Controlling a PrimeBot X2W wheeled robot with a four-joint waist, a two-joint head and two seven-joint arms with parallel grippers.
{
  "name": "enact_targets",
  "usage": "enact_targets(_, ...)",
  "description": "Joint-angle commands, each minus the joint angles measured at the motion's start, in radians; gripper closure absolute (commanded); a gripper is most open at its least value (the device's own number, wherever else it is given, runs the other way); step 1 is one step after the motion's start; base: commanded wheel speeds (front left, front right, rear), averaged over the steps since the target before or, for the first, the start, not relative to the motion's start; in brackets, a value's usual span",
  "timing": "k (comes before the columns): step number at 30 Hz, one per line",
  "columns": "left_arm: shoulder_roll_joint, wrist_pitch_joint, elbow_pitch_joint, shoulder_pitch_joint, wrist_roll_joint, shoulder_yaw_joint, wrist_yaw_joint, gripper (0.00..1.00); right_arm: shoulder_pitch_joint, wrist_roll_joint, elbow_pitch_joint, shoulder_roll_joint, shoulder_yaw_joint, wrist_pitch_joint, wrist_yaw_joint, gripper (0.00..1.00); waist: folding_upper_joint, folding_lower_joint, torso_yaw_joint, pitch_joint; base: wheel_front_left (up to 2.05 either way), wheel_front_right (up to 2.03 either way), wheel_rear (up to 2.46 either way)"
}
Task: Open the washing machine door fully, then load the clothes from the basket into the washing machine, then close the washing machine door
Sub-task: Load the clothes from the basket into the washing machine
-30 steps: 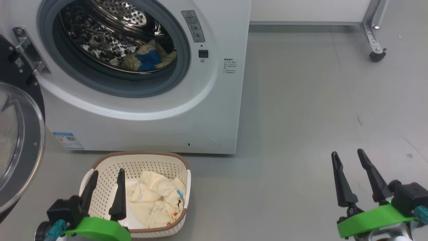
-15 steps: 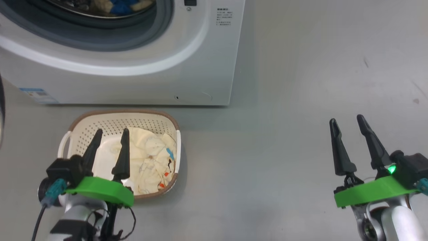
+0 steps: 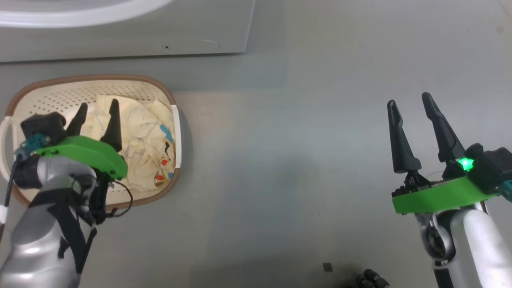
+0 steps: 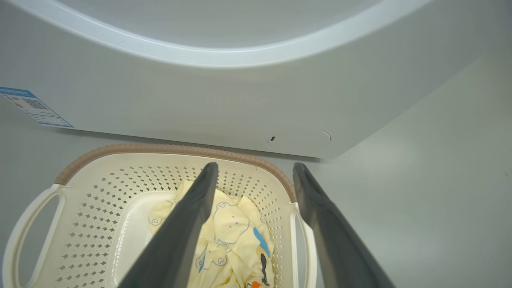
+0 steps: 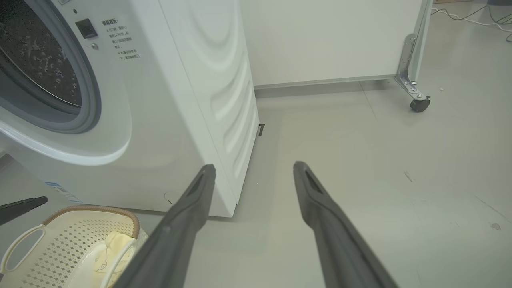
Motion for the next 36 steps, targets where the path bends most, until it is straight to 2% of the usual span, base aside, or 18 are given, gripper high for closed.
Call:
enact_targets(1,0.030,0.014,0.008,-0.032,-0.007,0.037,-0.002,0.00,-0.012,-0.005,-0.024,-0.006,0.018,-0.012,-0.003,0.00,0.0001,-0.0004,-0.051,0.070,0.00,0.00,0.00)
enact_targets(6,0.057,0.092,0.208,-0.176,-0.014,0.036,-0.025,0.00,-0.053,0.006,-0.010,0.004,0.049,-0.016,-0.003,0.00,0.0001,-0.0004,-0.096,0.162,0.00,0.00,0.00)
enact_targets(16,0.086,0.228,0.442,-0.359,-0.016,0.018,-0.057,0.00,-0.111,0.022,-0.017,0.013,0.084,-0.017,-0.003,0.00,0.0001,-0.0004,-0.152,0.283,0.00,0.00,0.00)
enact_targets(18,0.091,0.263,0.487,-0.388,-0.024,0.023,-0.045,0.00,-0.121,0.026,-0.022,0.013,0.090,-0.017,-0.003,0.00,0.0001,-0.0004,-0.160,0.302,0.00,0.00,0.00)
enact_targets(23,0.075,0.322,0.549,-0.452,-0.056,0.039,-0.052,0.00,-0.133,0.038,-0.027,0.013,0.099,-0.017,-0.003,0.00,0.0001,-0.0004,-0.176,0.342,0.00,0.00,0.00)
enact_targets(27,0.088,0.368,0.597,-0.483,-0.053,0.031,-0.045,0.00,-0.147,0.049,-0.026,0.014,0.123,-0.017,-0.003,0.00,0.0001,-0.0004,-0.202,0.366,0.00,0.00,0.00)
enact_targets(36,0.094,0.456,0.649,-0.520,-0.058,0.024,0.000,0.00,-0.153,0.068,-0.038,0.014,0.144,-0.017,-0.003,0.00,0.0001,-0.0004,-0.246,0.405,0.00,0.00,0.00)
